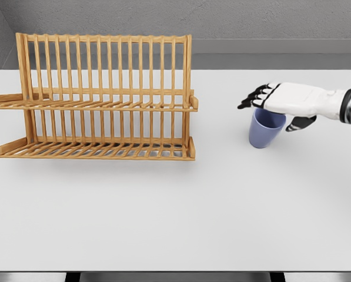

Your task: Right arm put cup on second shelf

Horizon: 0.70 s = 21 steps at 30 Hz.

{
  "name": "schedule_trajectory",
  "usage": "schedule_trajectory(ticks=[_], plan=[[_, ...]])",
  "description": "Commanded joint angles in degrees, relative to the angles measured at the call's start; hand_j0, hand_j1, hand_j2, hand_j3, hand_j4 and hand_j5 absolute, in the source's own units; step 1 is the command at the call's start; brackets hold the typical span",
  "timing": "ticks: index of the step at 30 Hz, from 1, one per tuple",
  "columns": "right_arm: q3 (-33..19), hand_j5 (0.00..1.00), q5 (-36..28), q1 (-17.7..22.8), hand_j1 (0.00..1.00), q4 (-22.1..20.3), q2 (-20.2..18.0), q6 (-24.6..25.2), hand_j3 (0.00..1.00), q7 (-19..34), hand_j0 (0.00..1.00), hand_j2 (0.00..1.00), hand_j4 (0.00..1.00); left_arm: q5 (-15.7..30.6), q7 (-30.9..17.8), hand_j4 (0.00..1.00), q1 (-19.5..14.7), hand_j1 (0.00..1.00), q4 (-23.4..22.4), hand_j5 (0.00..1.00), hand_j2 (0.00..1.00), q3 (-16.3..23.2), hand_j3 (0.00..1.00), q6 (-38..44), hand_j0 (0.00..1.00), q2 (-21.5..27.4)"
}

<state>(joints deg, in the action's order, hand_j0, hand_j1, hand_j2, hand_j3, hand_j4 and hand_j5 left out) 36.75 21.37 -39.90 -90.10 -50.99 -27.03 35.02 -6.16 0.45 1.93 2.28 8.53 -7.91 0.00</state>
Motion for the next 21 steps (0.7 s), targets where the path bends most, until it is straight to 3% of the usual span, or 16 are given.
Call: schedule_trajectory(ticks=[1,21], plan=[[0.60,1.00,-0.10,0.00,1.00,0.62,0.36,0.14,1.00,-0.02,1.00,1.00,1.00,0.01,-0.01,1.00,0.00,1.00,0.00,1.00,1.00,-0.01,1.00,0.00,1.00,0.00],[0.60,1.00,0.60,-0.97,1.00,7.48,3.18,0.05,1.00,-0.02,1.00,1.00,1.00,0.01,-0.01,1.00,0.00,1.00,0.00,1.00,1.00,-0.01,1.00,0.00,1.00,0.00]])
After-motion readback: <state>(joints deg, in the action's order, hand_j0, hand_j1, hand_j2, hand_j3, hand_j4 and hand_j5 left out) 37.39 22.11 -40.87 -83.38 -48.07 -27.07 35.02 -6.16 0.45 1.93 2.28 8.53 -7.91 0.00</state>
